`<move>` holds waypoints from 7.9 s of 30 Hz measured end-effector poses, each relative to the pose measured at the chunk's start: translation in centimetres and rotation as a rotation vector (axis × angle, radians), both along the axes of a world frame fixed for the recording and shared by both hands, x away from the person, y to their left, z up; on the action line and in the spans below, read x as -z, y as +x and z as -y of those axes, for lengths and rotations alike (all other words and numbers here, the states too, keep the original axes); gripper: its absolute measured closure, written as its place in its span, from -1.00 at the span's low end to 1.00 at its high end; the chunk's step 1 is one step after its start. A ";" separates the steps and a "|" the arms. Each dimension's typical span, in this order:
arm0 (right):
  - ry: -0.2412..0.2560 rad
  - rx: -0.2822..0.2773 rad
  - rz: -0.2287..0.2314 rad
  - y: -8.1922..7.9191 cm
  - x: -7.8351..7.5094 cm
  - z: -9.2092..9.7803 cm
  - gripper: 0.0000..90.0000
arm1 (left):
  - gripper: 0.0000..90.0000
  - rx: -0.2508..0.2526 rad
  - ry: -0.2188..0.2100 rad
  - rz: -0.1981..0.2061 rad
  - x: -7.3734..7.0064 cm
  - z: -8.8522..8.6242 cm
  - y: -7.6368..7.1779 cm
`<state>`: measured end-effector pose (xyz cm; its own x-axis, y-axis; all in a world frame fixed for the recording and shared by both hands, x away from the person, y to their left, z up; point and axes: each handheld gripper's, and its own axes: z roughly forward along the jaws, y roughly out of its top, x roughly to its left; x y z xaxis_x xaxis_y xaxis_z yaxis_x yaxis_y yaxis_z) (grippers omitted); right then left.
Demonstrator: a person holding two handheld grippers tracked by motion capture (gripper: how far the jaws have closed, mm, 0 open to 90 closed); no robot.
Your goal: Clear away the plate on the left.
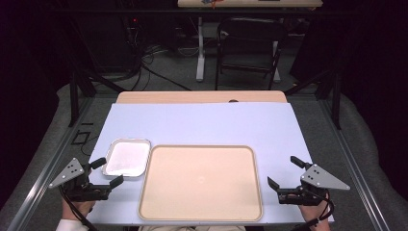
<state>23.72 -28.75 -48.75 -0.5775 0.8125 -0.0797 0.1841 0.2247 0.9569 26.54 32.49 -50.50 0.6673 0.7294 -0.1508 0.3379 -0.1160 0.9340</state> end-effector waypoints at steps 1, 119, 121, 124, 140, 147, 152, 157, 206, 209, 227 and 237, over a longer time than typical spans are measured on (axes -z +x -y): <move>0.000 0.003 -0.005 0.0 0.0 0.0 -1.00 | -1.00 -0.003 0.008 -0.006 0.0 0.1 0.0; -0.070 0.039 -0.132 1.1 0.7 -0.4 -0.90 | 0.74 -0.391 0.222 -0.580 4.3 -4.3 11.7; -0.071 0.038 -0.132 1.1 0.7 -0.4 -0.90 | 0.74 -0.394 0.215 -0.579 4.3 -4.3 11.7; -0.075 0.035 -0.138 1.2 0.7 -0.4 -0.90 | 0.74 -0.393 0.213 -0.578 4.3 -4.3 11.7; -0.077 0.036 -0.146 1.2 0.8 -0.5 -0.86 | 0.92 -0.400 0.073 -0.592 4.8 -5.3 11.5; -0.071 0.053 -0.158 1.4 0.8 -0.4 -0.87 | 0.96 -0.403 0.022 -0.572 4.5 -5.6 11.2; -0.072 0.056 -0.161 1.4 0.8 -0.3 -0.87 | 0.96 -0.400 0.040 -0.543 4.0 -5.4 11.0; -0.073 0.051 -0.200 1.8 1.0 -0.4 -0.90 | 0.96 -0.396 0.053 -0.515 3.4 -5.2 10.6; -0.098 0.006 -0.226 3.4 0.0 -3.9 -1.00 | 0.96 -0.258 -0.034 -0.314 -1.6 1.0 8.4; -0.113 -0.014 -0.227 3.7 0.0 -4.8 -1.00 | 0.96 -0.247 -0.030 -0.308 -1.7 1.5 8.3; -0.097 -0.064 -0.251 5.2 0.0 -7.7 -1.00 | 0.96 -0.179 -0.032 -0.293 -1.9 4.9 8.3; -0.107 -0.118 -0.260 6.1 0.0 -10.0 -1.00 | 0.96 -0.146 -0.028 -0.296 -1.8 6.6 8.5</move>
<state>29.81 -18.79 -48.78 -0.6794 0.7337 0.0020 0.3865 0.3556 0.8510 35.06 25.86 -48.66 0.4803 0.8067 -0.3442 0.6066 -0.0222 0.7947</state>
